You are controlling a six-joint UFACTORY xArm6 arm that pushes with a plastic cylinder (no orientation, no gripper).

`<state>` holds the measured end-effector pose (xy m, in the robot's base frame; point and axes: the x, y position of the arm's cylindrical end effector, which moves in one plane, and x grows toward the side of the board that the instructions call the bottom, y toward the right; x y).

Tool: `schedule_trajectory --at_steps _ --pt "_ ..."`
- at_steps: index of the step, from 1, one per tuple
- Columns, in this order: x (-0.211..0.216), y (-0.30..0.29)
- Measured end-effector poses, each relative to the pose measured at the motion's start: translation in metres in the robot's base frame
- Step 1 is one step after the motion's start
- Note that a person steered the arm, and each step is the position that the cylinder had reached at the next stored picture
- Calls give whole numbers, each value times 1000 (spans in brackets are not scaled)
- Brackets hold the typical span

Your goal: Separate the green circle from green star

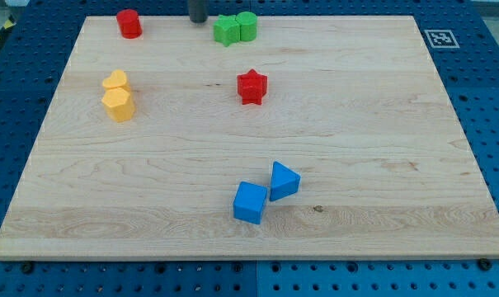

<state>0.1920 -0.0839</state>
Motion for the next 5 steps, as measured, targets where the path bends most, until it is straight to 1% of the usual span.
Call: schedule_trajectory --at_steps 2,5 --pt "0 58" --pt "1 67"
